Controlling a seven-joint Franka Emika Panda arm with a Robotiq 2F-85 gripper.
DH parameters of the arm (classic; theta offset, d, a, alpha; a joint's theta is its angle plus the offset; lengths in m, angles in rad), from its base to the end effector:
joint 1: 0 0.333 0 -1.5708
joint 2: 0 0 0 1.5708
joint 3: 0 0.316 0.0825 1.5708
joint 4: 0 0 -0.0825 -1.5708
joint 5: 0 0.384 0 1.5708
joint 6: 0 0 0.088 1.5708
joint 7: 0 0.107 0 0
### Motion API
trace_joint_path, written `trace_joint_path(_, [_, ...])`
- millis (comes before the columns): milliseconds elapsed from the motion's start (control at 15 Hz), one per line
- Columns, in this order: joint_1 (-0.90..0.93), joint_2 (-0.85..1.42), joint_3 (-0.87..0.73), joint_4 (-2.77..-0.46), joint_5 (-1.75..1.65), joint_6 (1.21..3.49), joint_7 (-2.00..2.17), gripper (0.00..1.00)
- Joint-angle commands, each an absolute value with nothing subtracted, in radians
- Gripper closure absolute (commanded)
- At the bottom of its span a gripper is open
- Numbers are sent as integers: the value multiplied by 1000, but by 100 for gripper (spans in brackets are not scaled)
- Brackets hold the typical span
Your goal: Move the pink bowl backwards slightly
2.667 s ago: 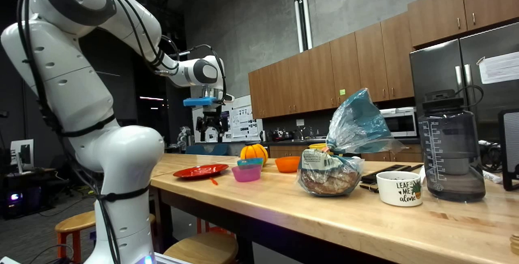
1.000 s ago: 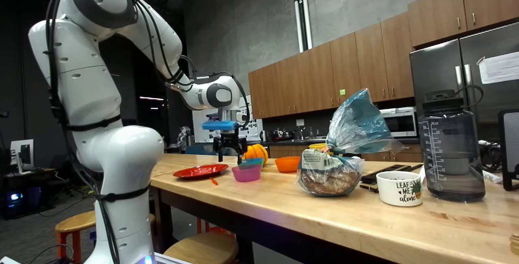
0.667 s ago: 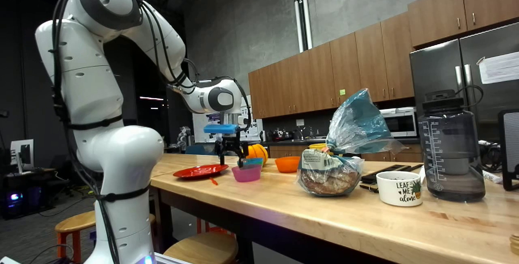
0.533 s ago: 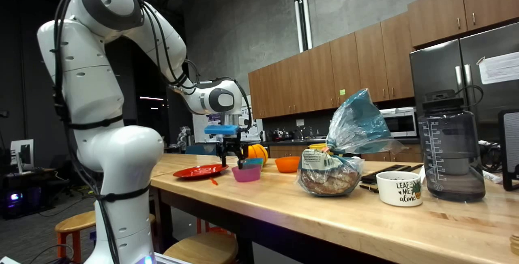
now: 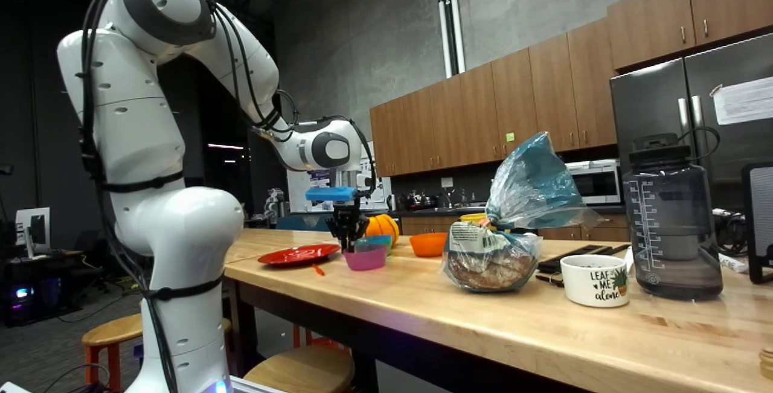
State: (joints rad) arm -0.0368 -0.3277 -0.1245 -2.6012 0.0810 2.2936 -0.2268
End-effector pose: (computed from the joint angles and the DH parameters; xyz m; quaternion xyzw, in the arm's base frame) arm 0.4081 -0.0632 0.3674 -0.9986 -0.0093 -0.0178 0.0481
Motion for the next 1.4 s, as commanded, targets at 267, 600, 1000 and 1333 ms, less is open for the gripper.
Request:
trace_joint_path(267, [-56,-319,-129,-2580,80,2293,-191,99])
trace_joint_path(600, [-79,-322,-143,-2559,92,2278,-145,98])
trace_joint_path(1000, [-108,-319,-191,-2517,165,2248,-110,98])
trace_joint_path(1333, [-136,-304,-217,-2467,227,2208,-55,98])
